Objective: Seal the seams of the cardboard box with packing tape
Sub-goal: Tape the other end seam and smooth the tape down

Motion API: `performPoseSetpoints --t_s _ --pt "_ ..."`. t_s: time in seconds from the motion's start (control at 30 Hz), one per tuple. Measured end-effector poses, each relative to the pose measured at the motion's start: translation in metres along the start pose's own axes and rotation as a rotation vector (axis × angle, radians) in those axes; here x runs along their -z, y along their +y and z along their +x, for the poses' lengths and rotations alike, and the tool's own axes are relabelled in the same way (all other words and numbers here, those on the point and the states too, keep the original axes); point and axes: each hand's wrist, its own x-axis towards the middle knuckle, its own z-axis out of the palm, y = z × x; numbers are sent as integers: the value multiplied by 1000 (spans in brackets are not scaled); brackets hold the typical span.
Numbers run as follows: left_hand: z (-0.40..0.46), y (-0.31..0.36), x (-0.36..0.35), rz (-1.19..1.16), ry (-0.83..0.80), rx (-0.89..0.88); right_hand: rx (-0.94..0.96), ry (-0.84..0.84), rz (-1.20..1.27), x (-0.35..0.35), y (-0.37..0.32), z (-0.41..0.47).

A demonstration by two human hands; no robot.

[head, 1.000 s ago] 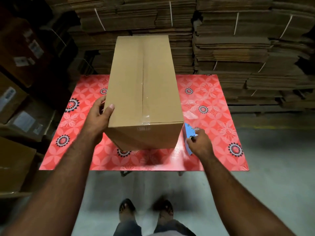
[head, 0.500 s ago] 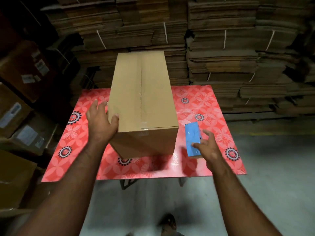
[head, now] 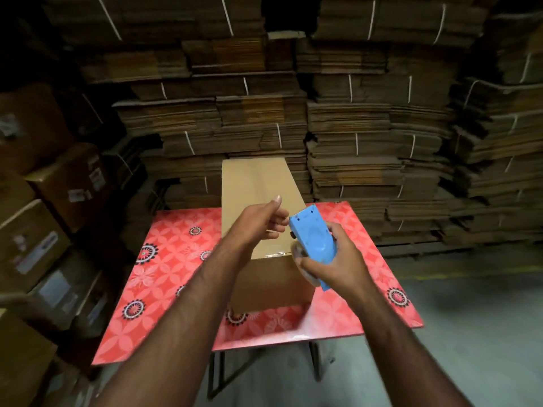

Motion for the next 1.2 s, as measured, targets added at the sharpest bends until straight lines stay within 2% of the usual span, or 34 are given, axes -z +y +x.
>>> performPoseSetpoints --t_s 0.2,0.43,0.77,0.9,1.2 --pt "-38 3 38 -50 -60 -13 67 -32 -214 -41 -25 -23" --pt "-61 -8 71 -131 -6 4 80 -41 -372 -68 -46 -38" --pt "-61 -12 68 -332 -53 101 84 -59 -447 -57 -54 -37" --pt "-52 -9 57 -265 -18 91 81 -63 -476 -47 -48 -27" --pt "-26 16 22 -136 89 43 272 -83 -624 -5 -39 22"
